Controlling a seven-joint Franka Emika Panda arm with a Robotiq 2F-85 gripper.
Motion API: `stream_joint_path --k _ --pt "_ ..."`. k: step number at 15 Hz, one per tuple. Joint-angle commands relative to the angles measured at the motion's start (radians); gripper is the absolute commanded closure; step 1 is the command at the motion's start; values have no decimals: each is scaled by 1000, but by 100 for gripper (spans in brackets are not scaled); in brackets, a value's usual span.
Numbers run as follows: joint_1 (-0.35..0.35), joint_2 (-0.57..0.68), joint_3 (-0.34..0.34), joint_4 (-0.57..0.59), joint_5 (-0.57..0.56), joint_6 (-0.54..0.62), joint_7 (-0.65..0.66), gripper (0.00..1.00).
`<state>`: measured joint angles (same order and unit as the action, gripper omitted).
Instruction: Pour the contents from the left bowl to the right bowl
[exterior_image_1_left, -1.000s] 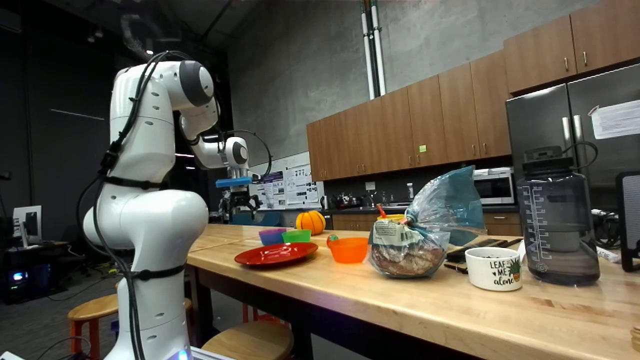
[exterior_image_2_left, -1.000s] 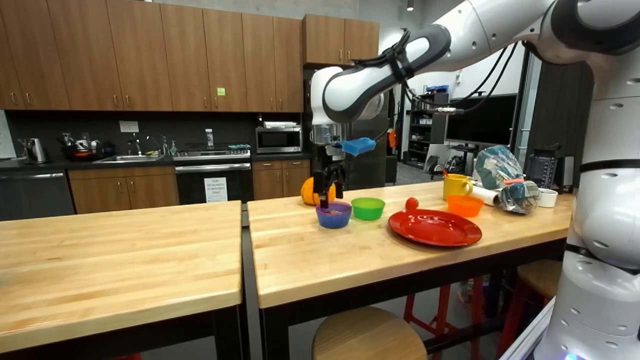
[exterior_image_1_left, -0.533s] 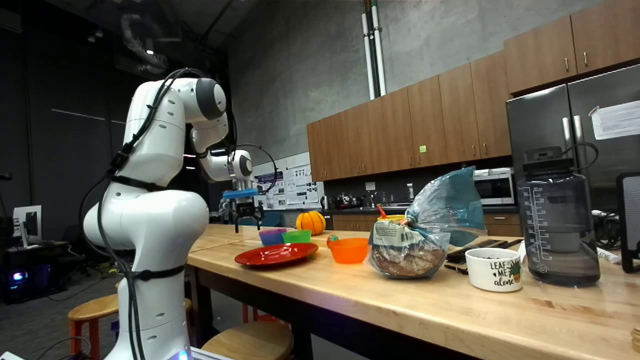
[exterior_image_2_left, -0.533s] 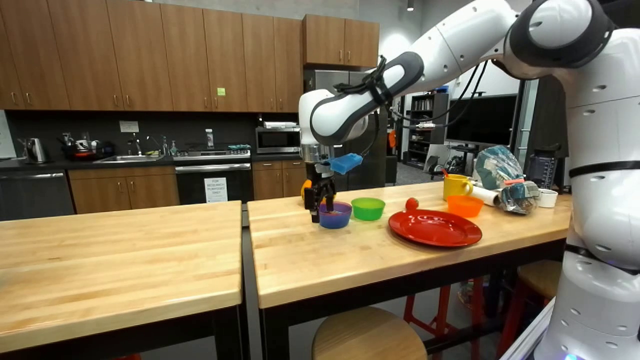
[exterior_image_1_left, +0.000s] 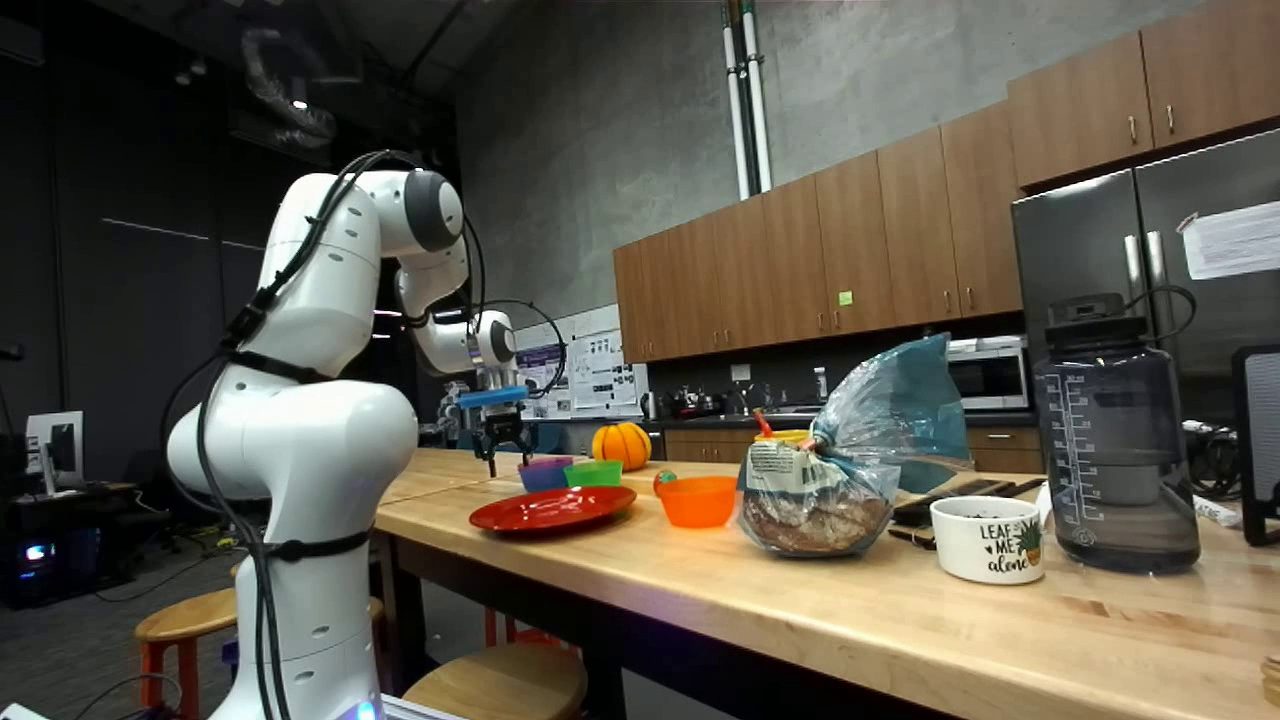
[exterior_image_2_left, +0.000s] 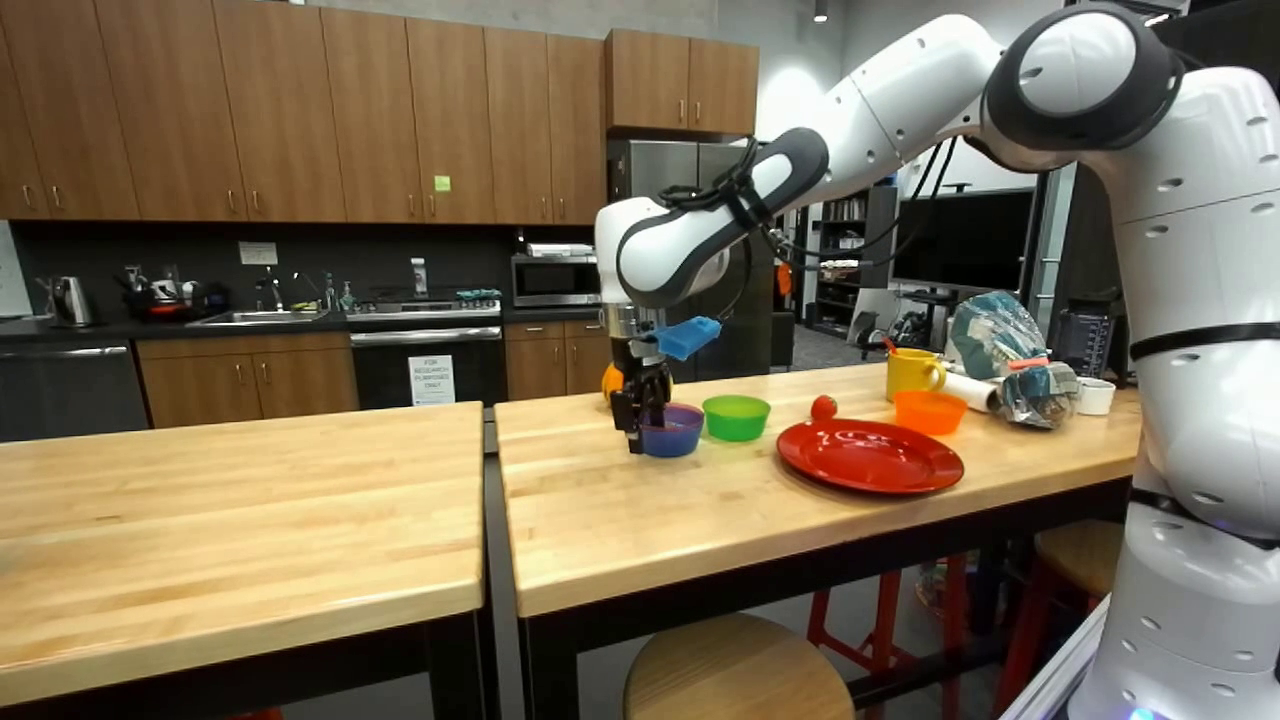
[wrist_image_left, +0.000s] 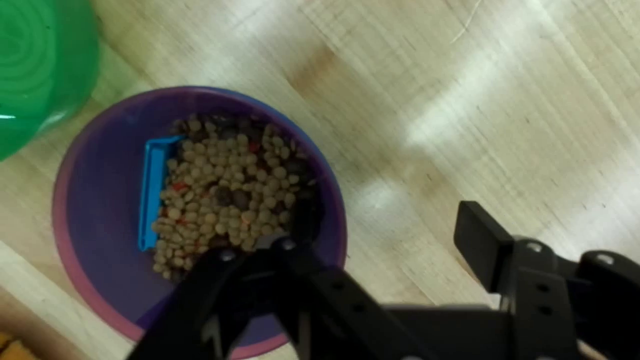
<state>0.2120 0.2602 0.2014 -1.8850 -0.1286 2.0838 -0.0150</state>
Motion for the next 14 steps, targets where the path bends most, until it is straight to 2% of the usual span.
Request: stream_joint_path --k 1,5,7,14 --pt "4 3 -13 14 -9 1 0 57" --pt "-3 -8 -23 6 1 3 6 90" --pt "-9 -18 -31 0 4 6 9 100" --pt "-36 -109 -40 -31 57 12 -15 98"
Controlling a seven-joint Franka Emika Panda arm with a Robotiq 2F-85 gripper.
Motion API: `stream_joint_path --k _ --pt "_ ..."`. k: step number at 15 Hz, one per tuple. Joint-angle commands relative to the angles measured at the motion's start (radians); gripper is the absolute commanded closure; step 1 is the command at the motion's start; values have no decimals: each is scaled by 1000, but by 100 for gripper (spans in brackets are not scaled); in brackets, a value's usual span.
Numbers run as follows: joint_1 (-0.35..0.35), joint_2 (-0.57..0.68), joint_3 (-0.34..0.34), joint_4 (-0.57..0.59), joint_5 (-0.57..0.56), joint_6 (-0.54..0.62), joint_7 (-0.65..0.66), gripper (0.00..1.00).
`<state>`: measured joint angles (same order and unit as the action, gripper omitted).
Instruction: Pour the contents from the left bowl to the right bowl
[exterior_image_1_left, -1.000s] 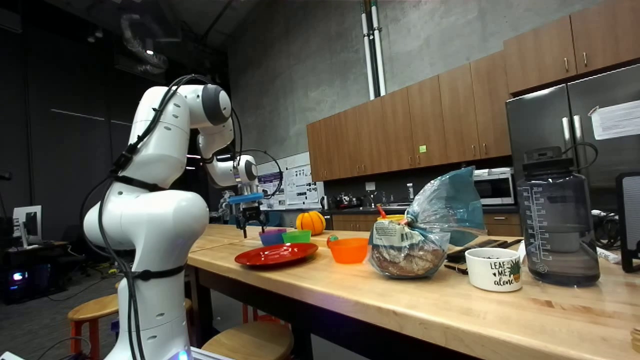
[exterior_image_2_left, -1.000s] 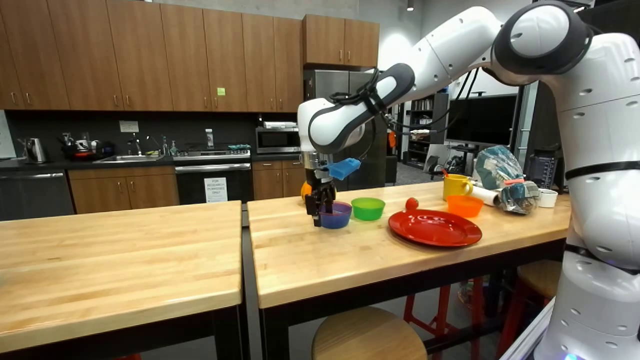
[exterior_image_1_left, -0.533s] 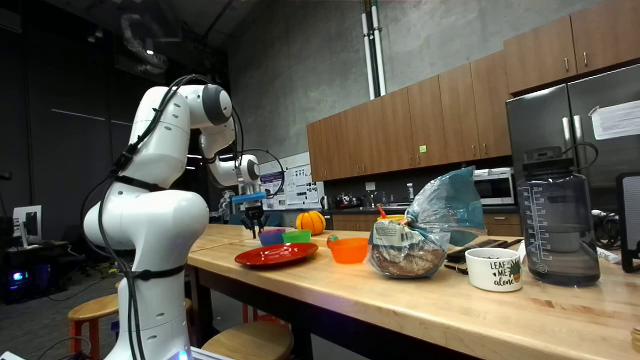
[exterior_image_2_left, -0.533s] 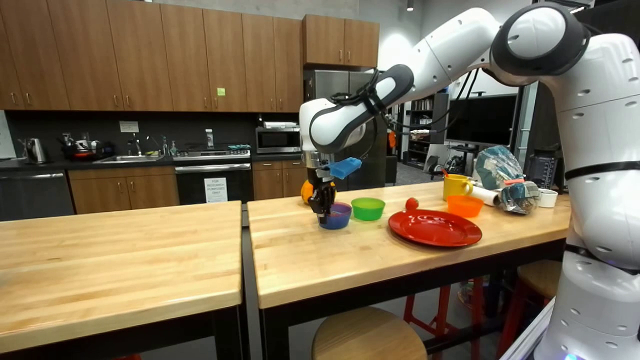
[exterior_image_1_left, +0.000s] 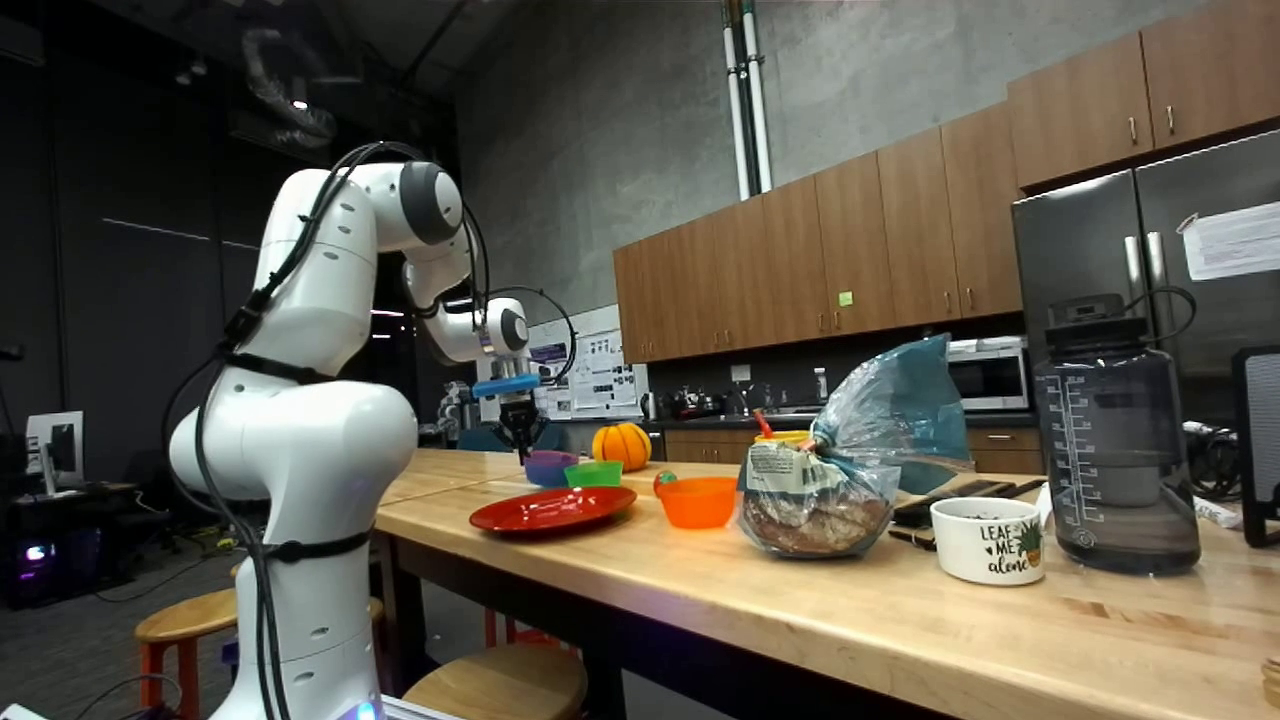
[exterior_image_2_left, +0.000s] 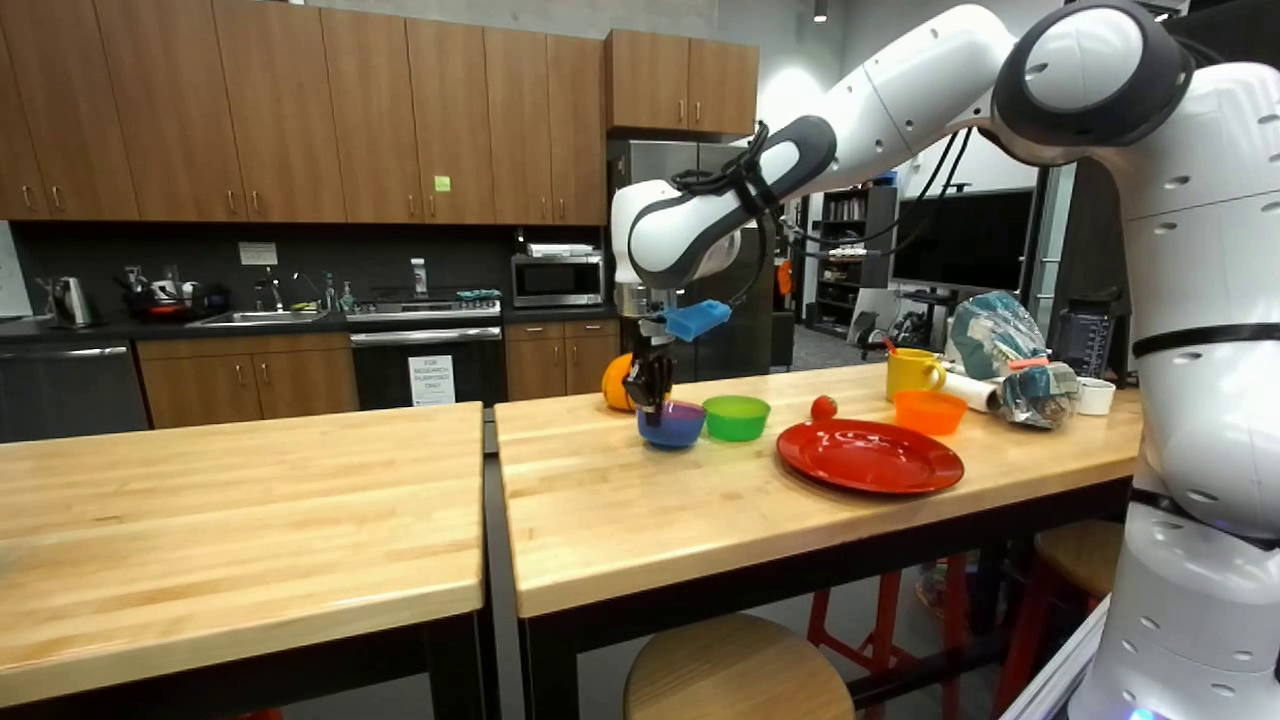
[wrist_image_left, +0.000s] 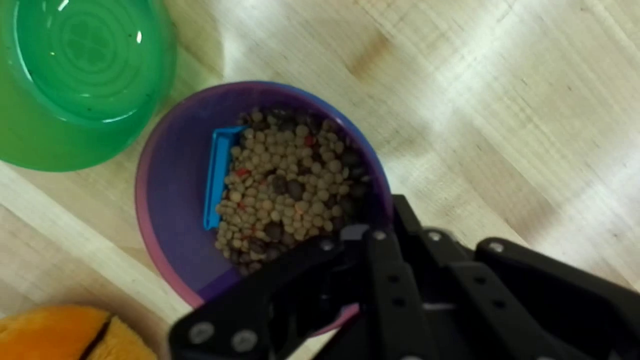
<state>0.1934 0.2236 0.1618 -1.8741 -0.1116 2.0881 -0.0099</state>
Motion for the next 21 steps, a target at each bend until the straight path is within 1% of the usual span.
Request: stream_joint_path --k 1,4,8,10,15,21 --pt "-22 -92 -2 -46 48 1 -23 98" --pt "-40 -147 -1 -62 108 -14 -57 98" --pt "-79 -215 -14 -95 287 -13 -187 98" --pt "-95 -239 -31 -110 343 -13 -230 98" --pt "-133 -254 -85 -141 461 4 -334 98" --pt "-165 -246 -128 -162 661 -2 -475 98"
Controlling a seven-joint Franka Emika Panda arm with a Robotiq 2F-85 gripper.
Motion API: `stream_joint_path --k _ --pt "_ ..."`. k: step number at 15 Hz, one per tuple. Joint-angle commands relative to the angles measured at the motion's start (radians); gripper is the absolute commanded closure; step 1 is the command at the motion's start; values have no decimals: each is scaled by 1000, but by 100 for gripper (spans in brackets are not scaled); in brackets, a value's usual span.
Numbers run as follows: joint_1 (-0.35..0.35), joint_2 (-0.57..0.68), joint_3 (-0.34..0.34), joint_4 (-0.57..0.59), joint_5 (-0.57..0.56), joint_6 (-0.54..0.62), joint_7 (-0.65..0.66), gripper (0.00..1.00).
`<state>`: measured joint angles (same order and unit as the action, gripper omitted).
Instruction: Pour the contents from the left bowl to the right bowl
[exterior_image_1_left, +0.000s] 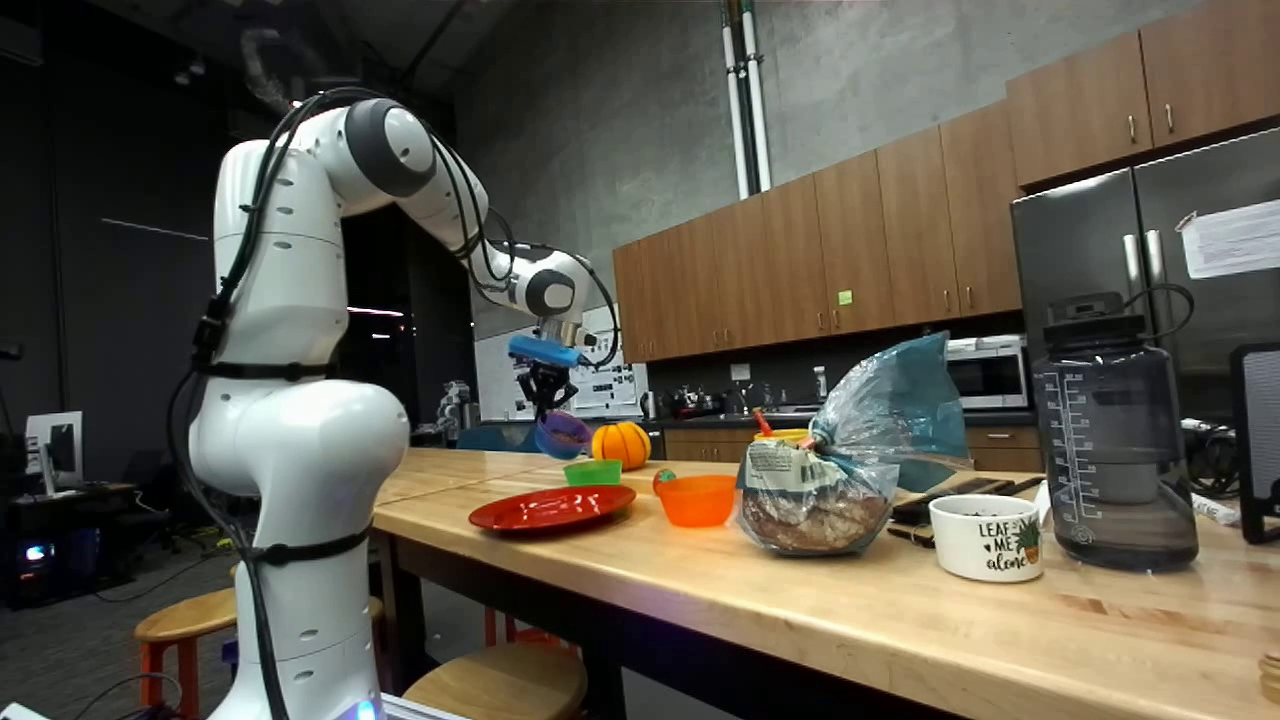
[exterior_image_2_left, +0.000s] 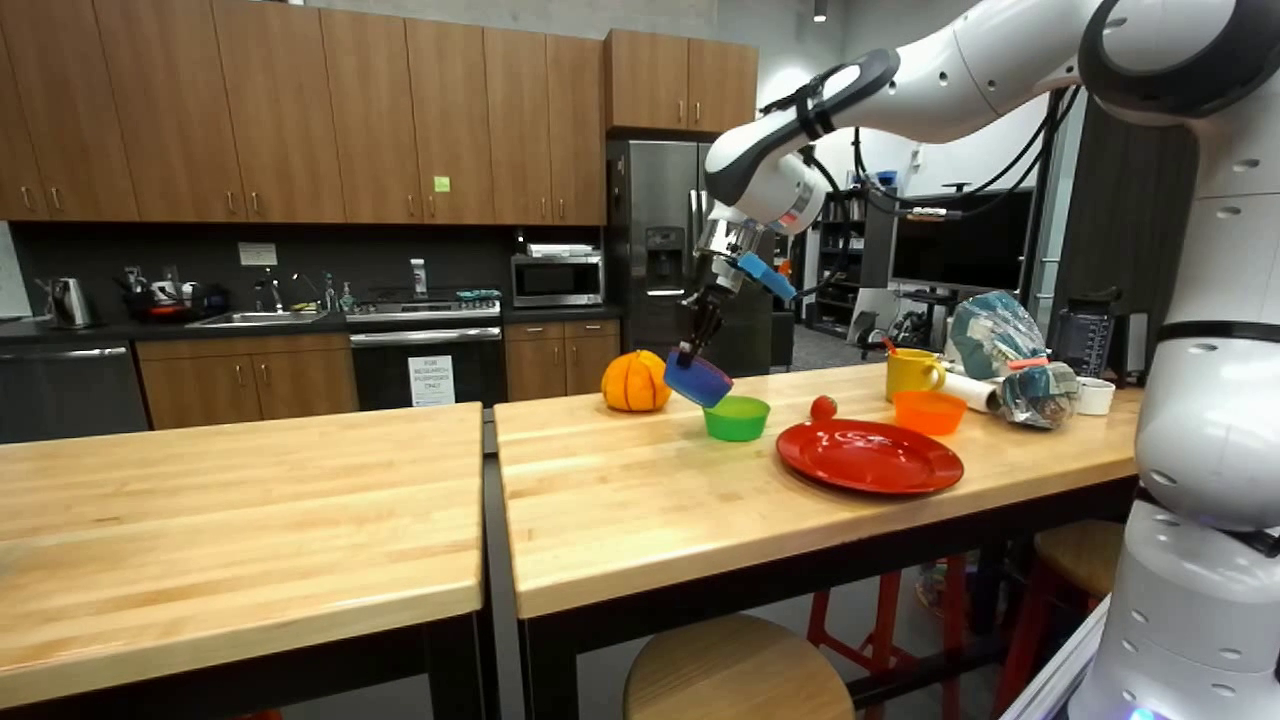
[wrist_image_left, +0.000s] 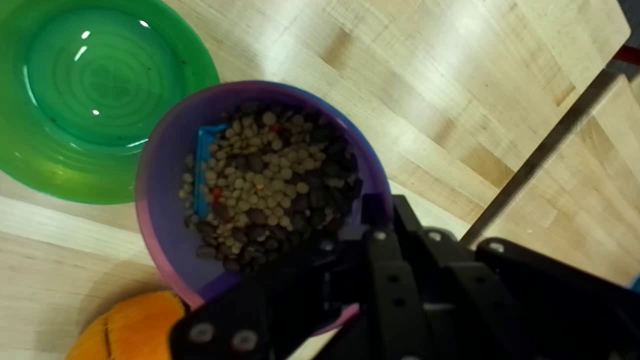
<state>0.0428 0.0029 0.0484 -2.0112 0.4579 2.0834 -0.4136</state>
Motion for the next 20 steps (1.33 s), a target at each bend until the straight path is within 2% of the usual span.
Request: stream_joint_path --k 1,20 --pt "-18 -30 -21 -31 126 3 -94 98" --pt "-100 -63 -120 -160 579 -21 -419 98"
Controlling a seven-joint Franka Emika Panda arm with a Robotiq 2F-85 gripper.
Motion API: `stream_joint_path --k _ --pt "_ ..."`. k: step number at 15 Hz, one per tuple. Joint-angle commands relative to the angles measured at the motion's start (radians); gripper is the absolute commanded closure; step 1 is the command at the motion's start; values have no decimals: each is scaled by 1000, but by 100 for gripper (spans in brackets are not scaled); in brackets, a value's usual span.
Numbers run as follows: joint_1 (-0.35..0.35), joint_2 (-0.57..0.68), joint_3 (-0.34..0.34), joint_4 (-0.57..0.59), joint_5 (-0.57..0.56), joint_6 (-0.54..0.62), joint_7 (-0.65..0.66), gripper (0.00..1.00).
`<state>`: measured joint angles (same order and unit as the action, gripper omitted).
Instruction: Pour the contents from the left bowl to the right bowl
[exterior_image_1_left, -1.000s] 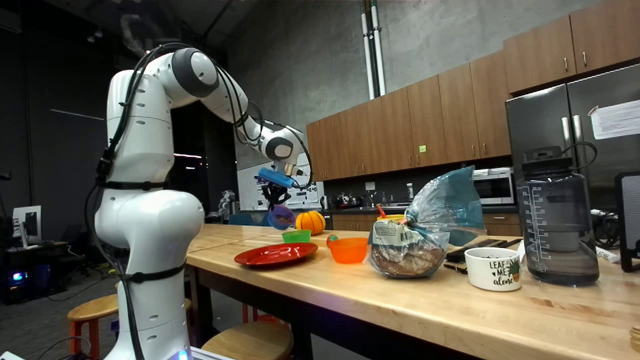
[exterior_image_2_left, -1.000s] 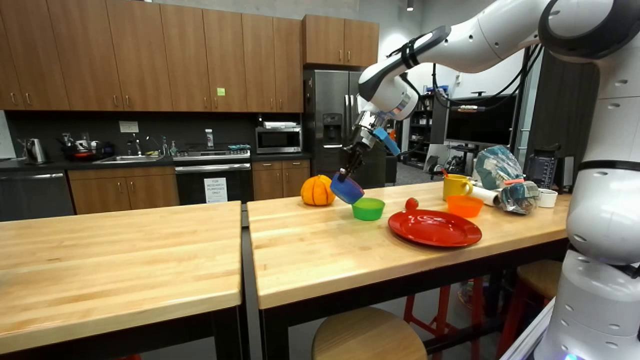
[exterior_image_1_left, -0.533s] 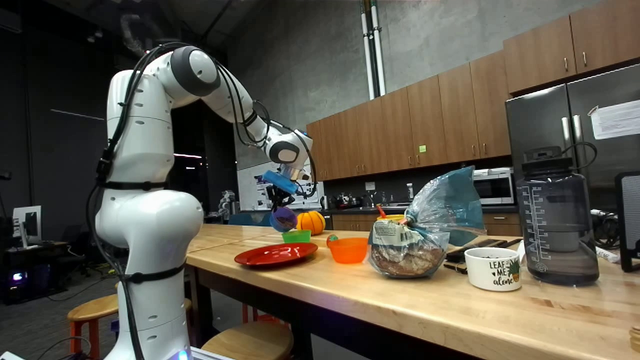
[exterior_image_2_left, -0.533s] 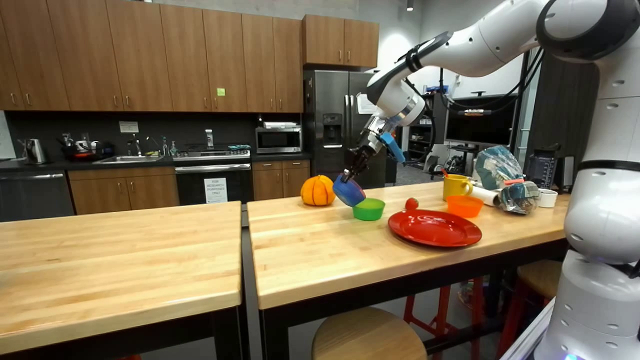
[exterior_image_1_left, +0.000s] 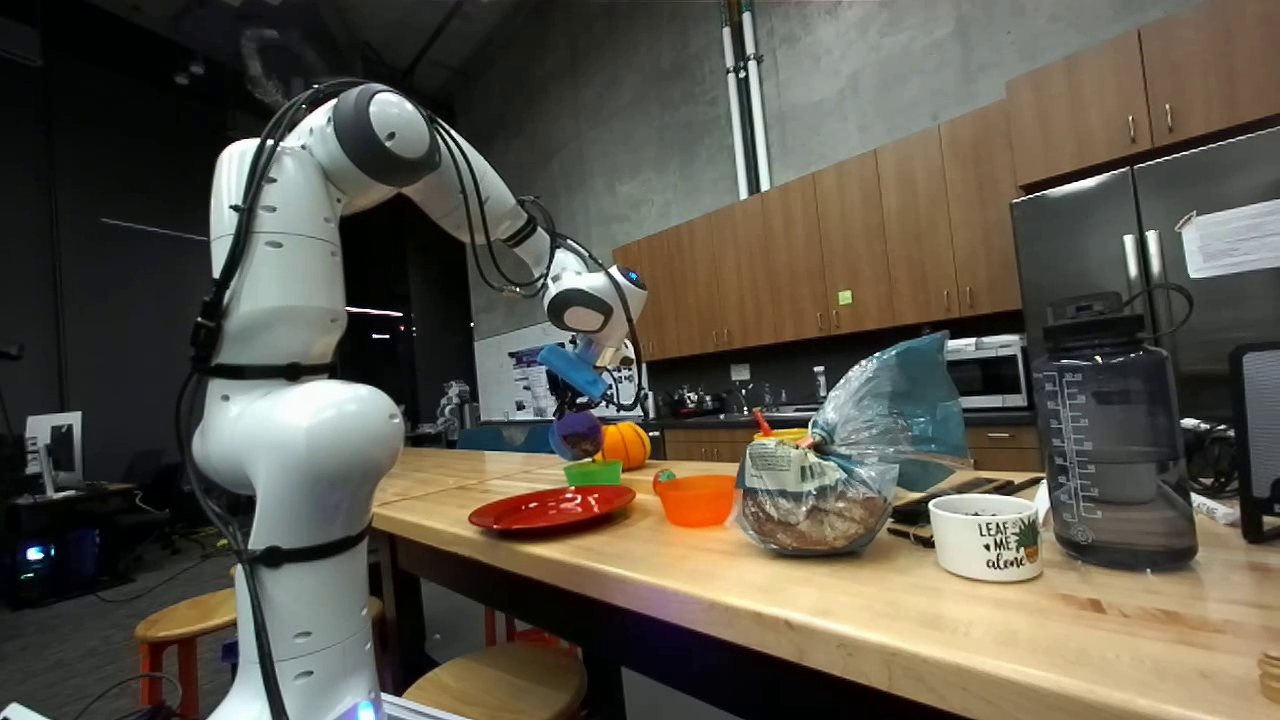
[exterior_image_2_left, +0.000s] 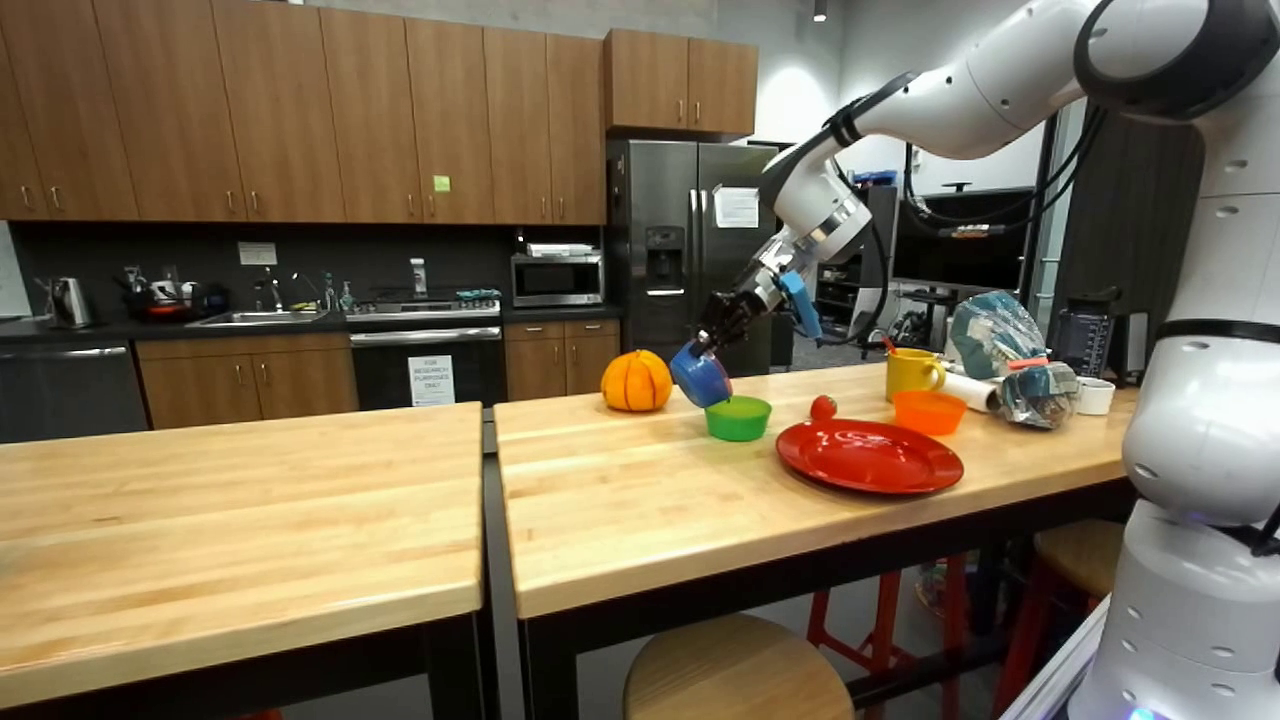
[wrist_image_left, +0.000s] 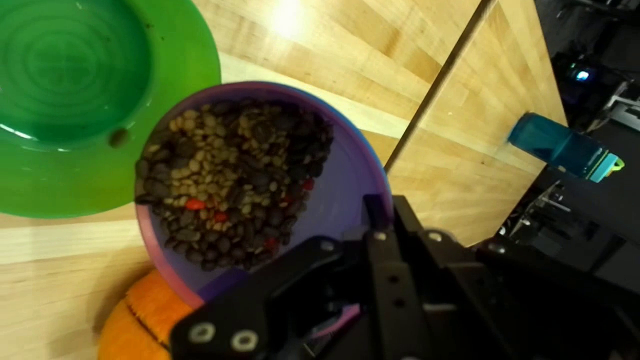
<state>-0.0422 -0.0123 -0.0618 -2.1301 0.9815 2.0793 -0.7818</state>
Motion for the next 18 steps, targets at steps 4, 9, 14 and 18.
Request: stream_joint_path --k 4,9,14,18 --pt "-19 -62 -19 -77 108 -26 -99 98" --pt "-23 -65 -29 -112 194 -39 -170 98" --pt "-37 -85 -44 -141 223 -33 -211 98" --pt "-52 -98 -61 -158 259 -48 -250 98"
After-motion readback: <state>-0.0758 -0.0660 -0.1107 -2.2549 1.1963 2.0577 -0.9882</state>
